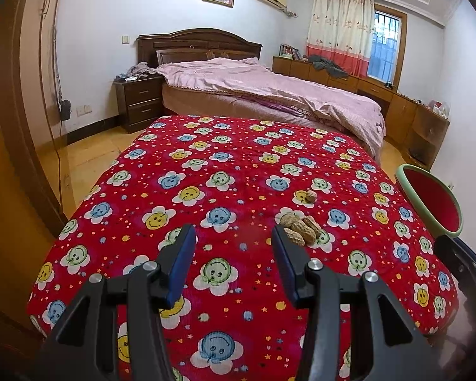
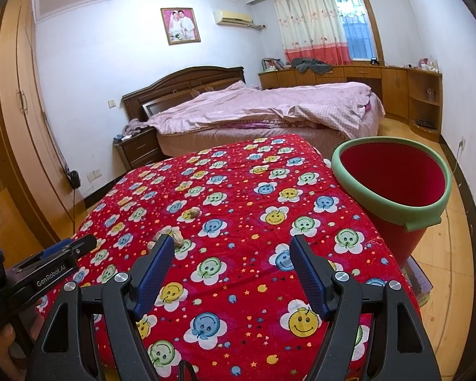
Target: Collect trash
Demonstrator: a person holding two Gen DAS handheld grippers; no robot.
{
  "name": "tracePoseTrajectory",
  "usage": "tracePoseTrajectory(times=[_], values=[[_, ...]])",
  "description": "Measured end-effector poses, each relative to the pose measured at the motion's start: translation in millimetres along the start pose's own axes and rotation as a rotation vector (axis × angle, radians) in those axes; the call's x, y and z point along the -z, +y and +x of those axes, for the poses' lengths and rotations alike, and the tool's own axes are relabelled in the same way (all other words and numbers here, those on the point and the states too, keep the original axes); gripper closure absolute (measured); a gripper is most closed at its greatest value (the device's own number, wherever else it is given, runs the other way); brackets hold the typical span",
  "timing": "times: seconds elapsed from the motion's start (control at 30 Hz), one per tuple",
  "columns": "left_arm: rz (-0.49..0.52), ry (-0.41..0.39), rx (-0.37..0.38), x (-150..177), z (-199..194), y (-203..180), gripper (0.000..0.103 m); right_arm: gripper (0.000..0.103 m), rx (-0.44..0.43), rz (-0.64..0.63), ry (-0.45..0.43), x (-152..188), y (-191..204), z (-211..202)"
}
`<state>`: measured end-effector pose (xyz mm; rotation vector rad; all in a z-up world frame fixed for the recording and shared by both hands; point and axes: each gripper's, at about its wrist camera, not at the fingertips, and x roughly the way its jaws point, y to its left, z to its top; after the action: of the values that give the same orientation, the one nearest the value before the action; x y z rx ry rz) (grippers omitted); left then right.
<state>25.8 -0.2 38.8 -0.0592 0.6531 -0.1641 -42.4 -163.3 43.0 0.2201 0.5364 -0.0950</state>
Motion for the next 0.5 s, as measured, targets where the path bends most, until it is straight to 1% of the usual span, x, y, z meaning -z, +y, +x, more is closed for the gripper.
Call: tracePoseTrajectory(times=[0.5], values=[[0.0, -0.002, -0.002, 0.3, -0.6, 0.5, 0.054, 0.027, 0.0, 0.0, -0.001, -0.1, 0.3, 0.0]])
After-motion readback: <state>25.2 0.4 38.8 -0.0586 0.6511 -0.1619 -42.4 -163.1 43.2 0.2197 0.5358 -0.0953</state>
